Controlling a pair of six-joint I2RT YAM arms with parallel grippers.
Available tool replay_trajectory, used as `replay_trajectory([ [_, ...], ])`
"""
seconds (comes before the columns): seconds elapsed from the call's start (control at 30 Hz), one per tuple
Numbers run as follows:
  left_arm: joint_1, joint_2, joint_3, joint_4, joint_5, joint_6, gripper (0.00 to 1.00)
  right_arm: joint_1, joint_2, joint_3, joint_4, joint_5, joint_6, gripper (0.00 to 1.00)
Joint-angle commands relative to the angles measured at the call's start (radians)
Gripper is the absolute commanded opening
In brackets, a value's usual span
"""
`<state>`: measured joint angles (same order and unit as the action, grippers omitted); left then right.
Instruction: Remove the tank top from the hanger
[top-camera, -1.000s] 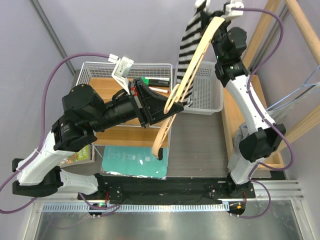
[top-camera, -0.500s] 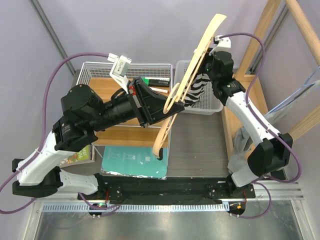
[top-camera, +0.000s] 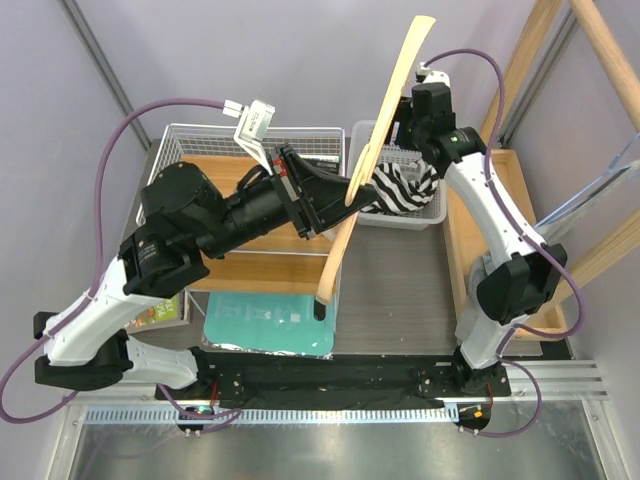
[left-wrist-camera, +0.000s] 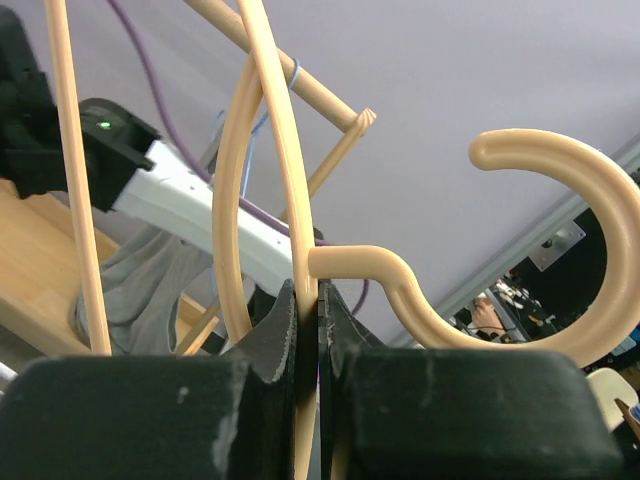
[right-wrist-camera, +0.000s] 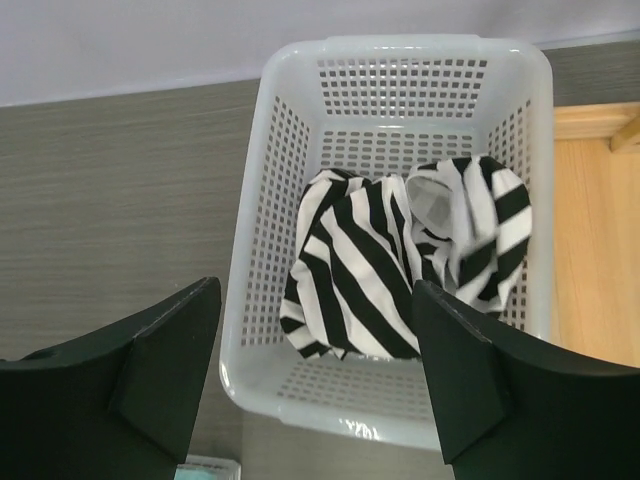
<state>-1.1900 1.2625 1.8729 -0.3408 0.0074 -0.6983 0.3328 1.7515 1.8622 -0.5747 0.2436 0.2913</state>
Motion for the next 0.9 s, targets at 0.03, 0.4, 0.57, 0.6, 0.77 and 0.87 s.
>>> replay_trajectory([
  [0.03, 0.0, 0.014, 0.032, 0.082, -0.046, 0.002, 0.0, 0.003, -0.229, -0.035, -0.122, -0.041, 0.0, 0.83],
  [0.4, 0.0, 0.084, 0.034, 0.169, -0.076, -0.056, 0.0, 0.006, -0.827, -0.432, -0.242, -0.464, 0.143, 0.81],
  [0.57, 0.0, 0.123, 0.043, 0.209, -0.095, -0.078, 0.0, 0.005, -1.018, -0.417, -0.352, -0.685, 0.106, 0.81],
  [0.6, 0.001, 0.126, 0.04, 0.218, -0.102, -0.085, 0.0, 0.006, -1.033, -0.394, -0.352, -0.743, 0.1, 0.81],
  [0.77, 0.0, 0.185, 0.069, 0.266, -0.156, -0.116, 0.0, 0.006, -1.028, -0.35, -0.301, -1.023, 0.103, 0.82],
  [0.87, 0.001, 0.227, 0.095, 0.272, -0.191, -0.116, 0.0, 0.005, -1.014, -0.327, -0.262, -1.052, 0.086, 0.82],
])
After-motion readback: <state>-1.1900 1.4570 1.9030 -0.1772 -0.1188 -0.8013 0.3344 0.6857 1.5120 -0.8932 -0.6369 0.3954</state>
